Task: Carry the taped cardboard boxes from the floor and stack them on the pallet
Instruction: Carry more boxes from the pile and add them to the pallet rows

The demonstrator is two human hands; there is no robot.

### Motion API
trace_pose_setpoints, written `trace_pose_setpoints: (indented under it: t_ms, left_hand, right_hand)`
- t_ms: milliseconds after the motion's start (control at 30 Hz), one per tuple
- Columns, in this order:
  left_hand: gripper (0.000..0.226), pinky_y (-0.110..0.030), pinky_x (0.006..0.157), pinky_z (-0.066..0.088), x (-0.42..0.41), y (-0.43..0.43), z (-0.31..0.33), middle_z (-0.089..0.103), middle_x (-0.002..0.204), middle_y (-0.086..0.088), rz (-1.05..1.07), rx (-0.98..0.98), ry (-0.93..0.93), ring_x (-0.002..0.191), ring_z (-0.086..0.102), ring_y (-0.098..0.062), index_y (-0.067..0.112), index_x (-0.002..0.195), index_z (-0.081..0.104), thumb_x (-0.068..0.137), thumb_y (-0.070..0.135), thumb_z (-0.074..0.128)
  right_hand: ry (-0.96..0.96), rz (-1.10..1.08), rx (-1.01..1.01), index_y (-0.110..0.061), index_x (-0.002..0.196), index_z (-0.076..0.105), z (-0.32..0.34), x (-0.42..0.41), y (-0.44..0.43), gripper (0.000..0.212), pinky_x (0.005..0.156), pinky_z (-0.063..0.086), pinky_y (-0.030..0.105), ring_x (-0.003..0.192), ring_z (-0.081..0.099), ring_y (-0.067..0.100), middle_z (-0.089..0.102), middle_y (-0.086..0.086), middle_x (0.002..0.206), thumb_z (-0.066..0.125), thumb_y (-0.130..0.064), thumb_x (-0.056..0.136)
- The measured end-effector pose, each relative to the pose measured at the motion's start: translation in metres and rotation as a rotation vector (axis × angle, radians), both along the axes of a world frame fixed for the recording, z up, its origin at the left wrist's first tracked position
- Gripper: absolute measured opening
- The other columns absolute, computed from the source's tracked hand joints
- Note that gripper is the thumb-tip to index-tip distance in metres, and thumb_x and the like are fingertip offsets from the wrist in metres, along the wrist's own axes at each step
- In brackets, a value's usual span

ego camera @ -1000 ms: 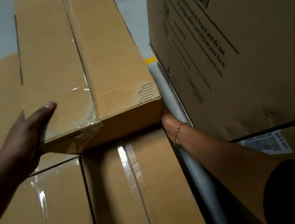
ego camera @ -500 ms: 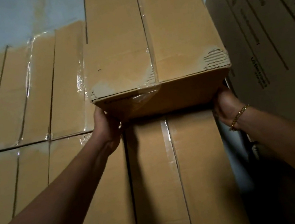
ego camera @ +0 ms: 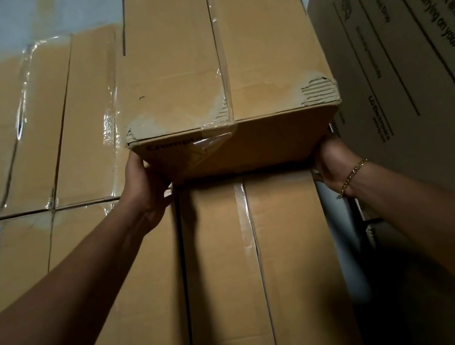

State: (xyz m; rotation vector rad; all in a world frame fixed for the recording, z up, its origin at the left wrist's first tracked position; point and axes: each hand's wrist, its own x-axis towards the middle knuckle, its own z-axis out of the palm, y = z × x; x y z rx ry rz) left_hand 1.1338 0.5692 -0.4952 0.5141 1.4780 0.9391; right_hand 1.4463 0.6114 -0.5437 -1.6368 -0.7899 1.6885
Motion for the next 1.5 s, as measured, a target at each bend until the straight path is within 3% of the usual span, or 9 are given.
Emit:
trace_pose_setpoints:
  t_ms: [167, 333, 500, 700, 767, 800, 900, 1167, 1500]
  left_hand:
    - [0.075, -0.046, 0.105, 0.035, -0.002, -0.008, 0.035, 0.07, 0.126, 0.009, 0.033, -0.032, -0.01, 0.122, 0.058, -0.012, 0.034, 0.11, 0.069, 0.088, 0.086, 0.02]
    - [0.07, -0.045, 0.096, 0.037, 0.004, -0.016, 0.086, 0.07, 0.121, 0.008, 0.041, -0.013, 0.023, 0.115, 0.058, -0.009, 0.031, 0.113, 0.07, 0.092, 0.081, 0.025]
    - [0.089, -0.051, 0.109, 0.036, 0.001, -0.022, 0.137, 0.05, 0.153, 0.003, -0.012, -0.024, 0.033, 0.141, 0.044, -0.021, 0.026, 0.152, 0.045, 0.084, 0.083, 0.038]
    - [0.105, -0.058, 0.117, 0.03, -0.01, -0.033, 0.18, 0.038, 0.161, -0.005, -0.053, -0.013, 0.038, 0.147, 0.037, -0.027, 0.025, 0.158, 0.033, 0.073, 0.086, 0.044]
    - [0.096, -0.056, 0.117, 0.03, -0.014, -0.041, 0.2, 0.036, 0.162, -0.004, -0.103, 0.032, 0.1, 0.148, 0.036, -0.028, 0.028, 0.159, 0.031, 0.081, 0.083, 0.04]
    - [0.088, -0.055, 0.118, 0.029, -0.015, -0.047, 0.214, 0.035, 0.163, -0.003, -0.131, 0.056, 0.139, 0.149, 0.034, -0.027, 0.029, 0.159, 0.029, 0.087, 0.079, 0.037]
    - [0.075, -0.048, 0.121, 0.023, -0.023, -0.074, 0.261, 0.032, 0.164, 0.003, -0.219, 0.096, 0.258, 0.151, 0.03, -0.021, 0.033, 0.158, 0.031, 0.095, 0.073, 0.037]
    - [0.077, -0.031, 0.108, 0.028, -0.066, -0.196, 0.417, 0.031, 0.165, 0.002, -0.419, 0.23, 0.671, 0.149, 0.032, -0.021, 0.031, 0.16, 0.027, 0.095, 0.059, 0.058]
    - [0.077, -0.051, 0.12, 0.03, -0.094, -0.359, 0.577, 0.03, 0.165, 0.0, -0.452, 0.39, 1.055, 0.151, 0.029, -0.023, 0.026, 0.16, 0.026, 0.096, 0.059, 0.056]
  right_hand:
    - [0.01, -0.065, -0.016, -0.031, 0.13, 0.062, 0.044, 0.007, 0.001, 0.052, 0.07, 0.045, 0.031, 0.096, 0.064, 0.011, 0.07, -0.008, 0.114, 0.027, -0.058, 0.103]
    - [-0.086, -0.058, -0.001, -0.025, 0.108, 0.069, 0.107, -0.001, 0.004, 0.061, 0.06, 0.043, 0.025, 0.07, 0.061, 0.004, 0.071, -0.009, 0.087, 0.028, -0.068, 0.1]
    - [-0.218, 0.028, 0.007, -0.022, 0.119, 0.066, 0.16, -0.008, 0.006, 0.049, 0.095, 0.046, 0.04, 0.11, 0.061, 0.019, 0.07, -0.002, 0.114, 0.049, -0.062, 0.096]
    - [-0.328, 0.138, 0.083, -0.018, 0.122, 0.063, 0.207, -0.017, -0.003, 0.063, 0.061, 0.034, 0.026, 0.076, 0.049, 0.005, 0.063, -0.006, 0.098, 0.054, -0.069, 0.085]
    - [-0.44, 0.204, 0.13, -0.021, 0.122, 0.061, 0.234, -0.02, -0.012, 0.072, 0.073, 0.045, 0.032, 0.092, 0.057, 0.011, 0.062, -0.003, 0.11, 0.052, -0.076, 0.077]
    - [-0.493, 0.234, 0.157, -0.02, 0.134, 0.057, 0.25, -0.022, -0.019, 0.07, 0.092, 0.048, 0.039, 0.114, 0.058, 0.019, 0.06, 0.002, 0.13, 0.051, -0.071, 0.086]
    - [-0.638, 0.322, 0.177, -0.02, 0.156, 0.033, 0.305, -0.031, -0.06, 0.068, 0.116, 0.03, 0.044, 0.147, 0.033, 0.025, 0.032, 0.003, 0.162, 0.051, -0.054, 0.1]
    - [-0.812, 0.553, 0.306, -0.022, 0.158, 0.027, 0.458, -0.076, -0.185, 0.069, 0.119, 0.025, 0.046, 0.15, 0.027, 0.025, 0.026, 0.004, 0.165, 0.05, -0.052, 0.1]
    - [-0.919, 0.727, 0.55, -0.025, 0.159, 0.024, 0.61, -0.091, -0.318, 0.074, 0.118, 0.027, 0.058, 0.152, 0.023, 0.023, 0.02, 0.0, 0.167, 0.045, -0.062, 0.098]
